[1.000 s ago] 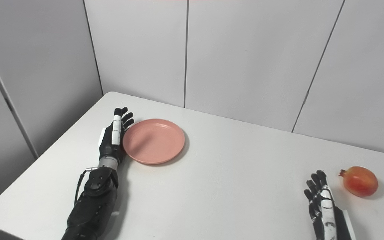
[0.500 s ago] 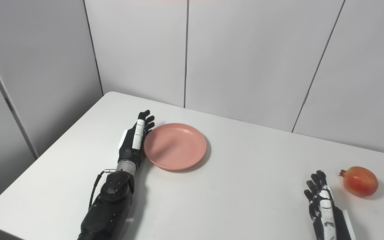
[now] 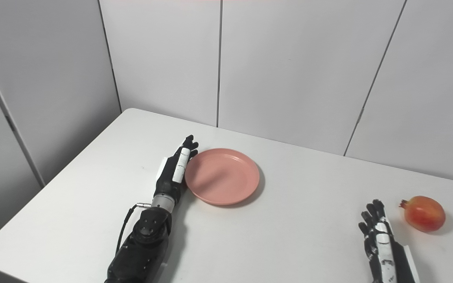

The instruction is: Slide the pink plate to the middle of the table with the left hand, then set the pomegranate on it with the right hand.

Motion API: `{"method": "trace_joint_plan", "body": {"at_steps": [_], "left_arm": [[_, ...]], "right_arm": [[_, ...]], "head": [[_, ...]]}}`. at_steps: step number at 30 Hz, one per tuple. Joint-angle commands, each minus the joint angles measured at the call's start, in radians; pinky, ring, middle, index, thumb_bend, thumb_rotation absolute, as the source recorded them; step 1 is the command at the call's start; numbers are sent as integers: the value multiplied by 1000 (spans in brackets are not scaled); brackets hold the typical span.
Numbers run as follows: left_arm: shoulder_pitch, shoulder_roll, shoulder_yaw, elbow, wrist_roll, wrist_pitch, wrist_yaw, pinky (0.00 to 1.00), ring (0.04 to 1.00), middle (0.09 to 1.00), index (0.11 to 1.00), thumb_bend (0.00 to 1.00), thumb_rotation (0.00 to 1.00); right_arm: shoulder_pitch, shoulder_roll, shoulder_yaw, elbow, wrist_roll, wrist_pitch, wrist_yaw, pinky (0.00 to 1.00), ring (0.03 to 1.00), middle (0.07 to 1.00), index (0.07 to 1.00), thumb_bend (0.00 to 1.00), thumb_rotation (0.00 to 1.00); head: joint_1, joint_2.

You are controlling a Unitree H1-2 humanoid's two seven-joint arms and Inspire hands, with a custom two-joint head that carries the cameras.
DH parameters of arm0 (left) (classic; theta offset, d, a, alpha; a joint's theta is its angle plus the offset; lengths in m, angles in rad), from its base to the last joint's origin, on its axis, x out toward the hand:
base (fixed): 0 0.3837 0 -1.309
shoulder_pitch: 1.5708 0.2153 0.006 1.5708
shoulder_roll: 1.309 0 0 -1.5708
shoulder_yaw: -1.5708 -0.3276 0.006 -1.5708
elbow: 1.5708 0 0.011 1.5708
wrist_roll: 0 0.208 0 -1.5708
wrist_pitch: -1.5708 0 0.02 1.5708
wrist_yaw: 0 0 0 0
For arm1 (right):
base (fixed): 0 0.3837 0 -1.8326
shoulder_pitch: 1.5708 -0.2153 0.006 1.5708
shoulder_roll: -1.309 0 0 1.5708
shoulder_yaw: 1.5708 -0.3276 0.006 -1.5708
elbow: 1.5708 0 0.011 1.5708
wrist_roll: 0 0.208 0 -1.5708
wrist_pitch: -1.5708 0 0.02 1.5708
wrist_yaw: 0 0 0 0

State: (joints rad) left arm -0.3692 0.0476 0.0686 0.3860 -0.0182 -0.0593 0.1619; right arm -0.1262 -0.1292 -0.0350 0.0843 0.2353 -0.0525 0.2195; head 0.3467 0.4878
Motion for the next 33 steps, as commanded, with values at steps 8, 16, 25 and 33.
{"method": "trace_joint_plan", "body": {"at_steps": [8,16,25,33], "left_arm": [[-41,-18,-29,2,17,-32,-22,926,940,938,938,815,1000],[-35,-18,-53,-6,10,-31,-45,931,944,943,941,813,1000],[-1,-24,-84,-53,-5,0,-108,947,953,956,951,815,1000],[36,-14,-71,-136,-39,66,-172,956,962,969,967,822,1000]], "right_arm": [[-15,2,-1,17,-1,-71,21,1000,1000,1000,1000,480,924],[-22,16,5,41,-19,-87,15,1000,1000,1000,1000,488,931],[-11,51,13,15,-52,-67,-16,1000,1000,1000,1000,552,866],[0,117,13,-52,-95,-19,-105,1000,995,1000,998,590,788]], "head": [[-23,7],[-97,8],[-216,32],[-363,71]]}}
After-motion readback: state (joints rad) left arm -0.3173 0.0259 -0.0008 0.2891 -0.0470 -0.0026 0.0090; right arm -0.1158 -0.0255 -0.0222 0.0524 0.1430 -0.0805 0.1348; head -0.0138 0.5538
